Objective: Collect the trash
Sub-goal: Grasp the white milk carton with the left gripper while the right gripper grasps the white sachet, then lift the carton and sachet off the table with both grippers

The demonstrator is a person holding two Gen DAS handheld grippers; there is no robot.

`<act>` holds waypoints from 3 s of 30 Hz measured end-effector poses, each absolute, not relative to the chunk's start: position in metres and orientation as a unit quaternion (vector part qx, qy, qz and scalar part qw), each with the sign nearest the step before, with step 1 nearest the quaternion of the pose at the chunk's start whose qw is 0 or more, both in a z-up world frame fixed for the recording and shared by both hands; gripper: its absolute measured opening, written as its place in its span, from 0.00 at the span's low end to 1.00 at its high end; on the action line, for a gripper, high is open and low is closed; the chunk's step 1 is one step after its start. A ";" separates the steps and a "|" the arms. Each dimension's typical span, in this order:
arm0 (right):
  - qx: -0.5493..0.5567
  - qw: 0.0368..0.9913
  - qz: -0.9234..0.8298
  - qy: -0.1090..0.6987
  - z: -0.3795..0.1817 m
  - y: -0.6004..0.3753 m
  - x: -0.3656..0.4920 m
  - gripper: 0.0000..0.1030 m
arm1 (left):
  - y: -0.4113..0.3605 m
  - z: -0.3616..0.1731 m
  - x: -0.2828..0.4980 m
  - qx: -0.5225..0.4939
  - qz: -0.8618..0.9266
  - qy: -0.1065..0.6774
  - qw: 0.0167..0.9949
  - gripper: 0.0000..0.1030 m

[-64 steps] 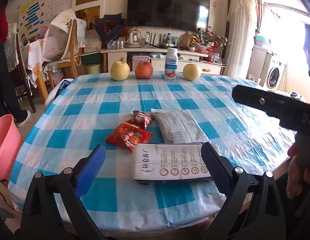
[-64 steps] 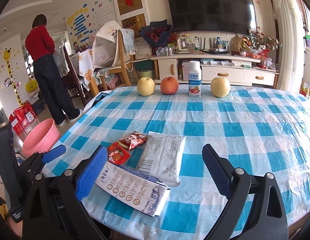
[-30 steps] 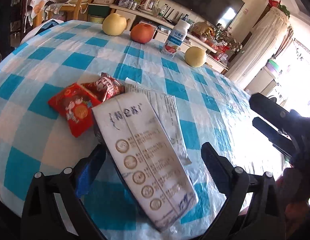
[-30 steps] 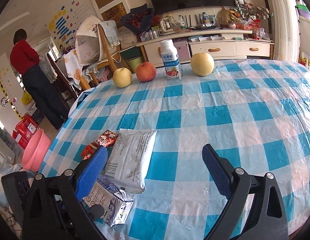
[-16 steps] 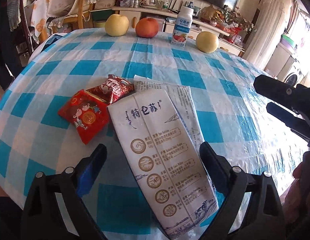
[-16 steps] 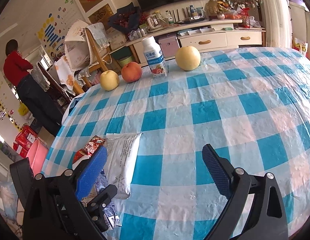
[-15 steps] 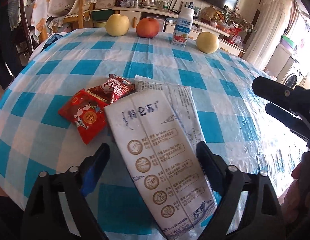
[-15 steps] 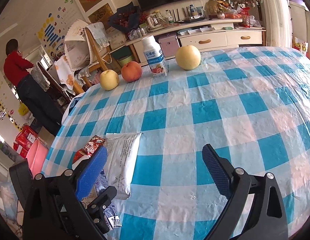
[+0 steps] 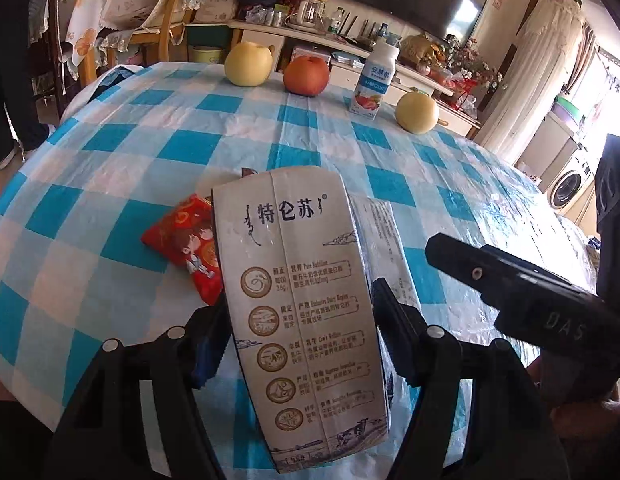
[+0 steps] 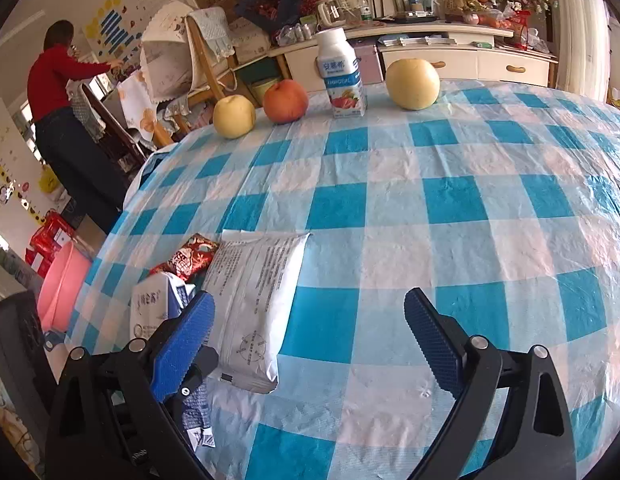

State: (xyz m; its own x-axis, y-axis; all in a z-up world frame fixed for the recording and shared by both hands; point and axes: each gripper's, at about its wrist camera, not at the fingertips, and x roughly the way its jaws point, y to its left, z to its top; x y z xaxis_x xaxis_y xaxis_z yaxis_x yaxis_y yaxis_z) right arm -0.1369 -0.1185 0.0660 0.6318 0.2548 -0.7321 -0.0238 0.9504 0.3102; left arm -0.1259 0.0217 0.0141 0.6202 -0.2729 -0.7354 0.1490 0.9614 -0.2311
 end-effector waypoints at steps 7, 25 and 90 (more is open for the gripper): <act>0.112 0.891 0.090 0.431 0.057 -0.094 -0.131 0.92 | 0.052 0.018 -0.118 -0.076 -0.097 0.404 0.906 0.65; 0.041 0.900 0.095 0.424 0.046 -0.029 -0.111 0.92 | 0.119 0.021 -0.093 -0.115 -0.060 0.376 0.918 0.65; 0.052 0.924 0.072 0.372 0.087 -0.013 -0.133 0.75 | 0.172 0.045 -0.105 -0.178 -0.084 0.304 0.932 0.61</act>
State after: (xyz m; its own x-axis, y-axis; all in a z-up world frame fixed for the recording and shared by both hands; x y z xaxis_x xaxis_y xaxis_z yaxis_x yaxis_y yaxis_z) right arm -0.1326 -0.0132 0.0874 0.7127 0.1728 -0.6798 -0.0950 0.9840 0.1505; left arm -0.1052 0.1717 0.0445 0.8009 -0.2654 -0.5368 0.0483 0.9221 -0.3838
